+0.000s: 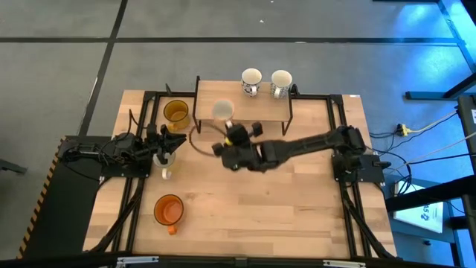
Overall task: Place coffee mugs
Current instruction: Put the yellow patterned mug on the shelf, then put the light yellow mug on the shelf
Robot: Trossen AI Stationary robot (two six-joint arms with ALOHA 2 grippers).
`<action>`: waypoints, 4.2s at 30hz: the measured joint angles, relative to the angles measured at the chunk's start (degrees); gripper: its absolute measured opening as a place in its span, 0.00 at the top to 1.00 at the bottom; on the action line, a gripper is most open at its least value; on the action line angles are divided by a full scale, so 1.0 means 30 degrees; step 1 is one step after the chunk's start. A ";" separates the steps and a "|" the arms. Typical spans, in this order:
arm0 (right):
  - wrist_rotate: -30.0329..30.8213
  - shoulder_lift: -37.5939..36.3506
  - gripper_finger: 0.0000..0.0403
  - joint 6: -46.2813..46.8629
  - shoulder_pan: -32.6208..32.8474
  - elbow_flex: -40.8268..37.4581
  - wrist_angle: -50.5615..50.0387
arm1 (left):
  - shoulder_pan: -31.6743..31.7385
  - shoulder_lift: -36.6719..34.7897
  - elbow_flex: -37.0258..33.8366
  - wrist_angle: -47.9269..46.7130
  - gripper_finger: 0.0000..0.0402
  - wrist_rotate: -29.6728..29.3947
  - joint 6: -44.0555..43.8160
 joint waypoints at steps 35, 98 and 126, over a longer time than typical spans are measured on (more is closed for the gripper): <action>-0.1659 0.3302 0.91 -0.0805 -0.5826 0.1160 0.5356 | 0.0015 0.0055 0.0004 -0.0941 0.75 -0.0746 0.0101; -0.9723 -0.2031 0.52 -0.4966 -0.1202 0.1182 0.1312 | 0.0004 0.0049 0.0004 -0.0443 0.75 0.2177 -0.0677; -1.1947 -0.2280 0.52 0.8624 0.8302 -0.7426 -0.0882 | 0.0219 1.4057 1.6953 -2.4976 0.71 0.5111 0.1701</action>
